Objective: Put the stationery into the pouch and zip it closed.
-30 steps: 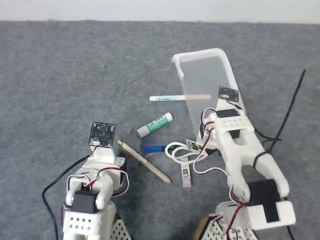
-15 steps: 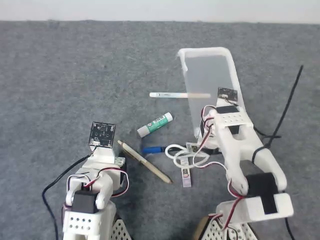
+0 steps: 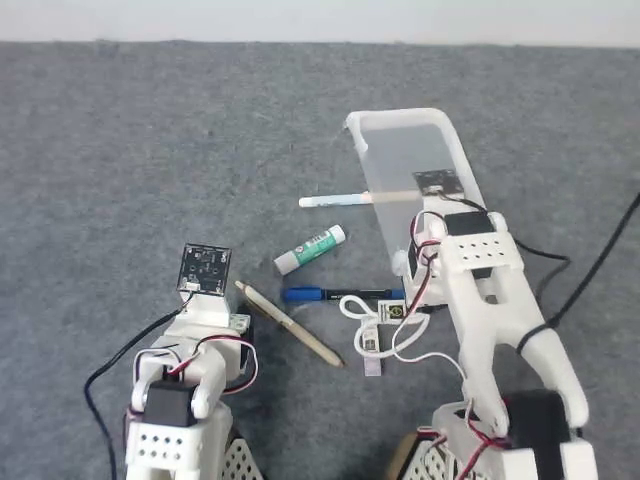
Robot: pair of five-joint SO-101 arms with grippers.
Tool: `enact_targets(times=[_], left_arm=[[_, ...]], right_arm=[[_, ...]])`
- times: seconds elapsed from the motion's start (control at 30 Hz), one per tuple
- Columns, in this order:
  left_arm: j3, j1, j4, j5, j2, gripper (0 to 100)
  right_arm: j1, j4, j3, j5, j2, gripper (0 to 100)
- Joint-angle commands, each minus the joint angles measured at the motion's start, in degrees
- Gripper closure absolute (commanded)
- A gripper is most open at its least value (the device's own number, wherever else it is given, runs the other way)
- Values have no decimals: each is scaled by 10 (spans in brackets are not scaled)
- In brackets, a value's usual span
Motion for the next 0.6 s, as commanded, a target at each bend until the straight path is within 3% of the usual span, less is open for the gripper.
enact_targets(times=[0.0,0.4,0.57], left_arm=[[-7,-2,3,-1,-11,915],[-7,-2,3,-1,-11,915],[-7,-2,3,-1,-11,915]], right_arm=[[5,8,-19,95,-38,993],[1,46,-23,264,-44,993],[2,51,-22,295,-37,992]])
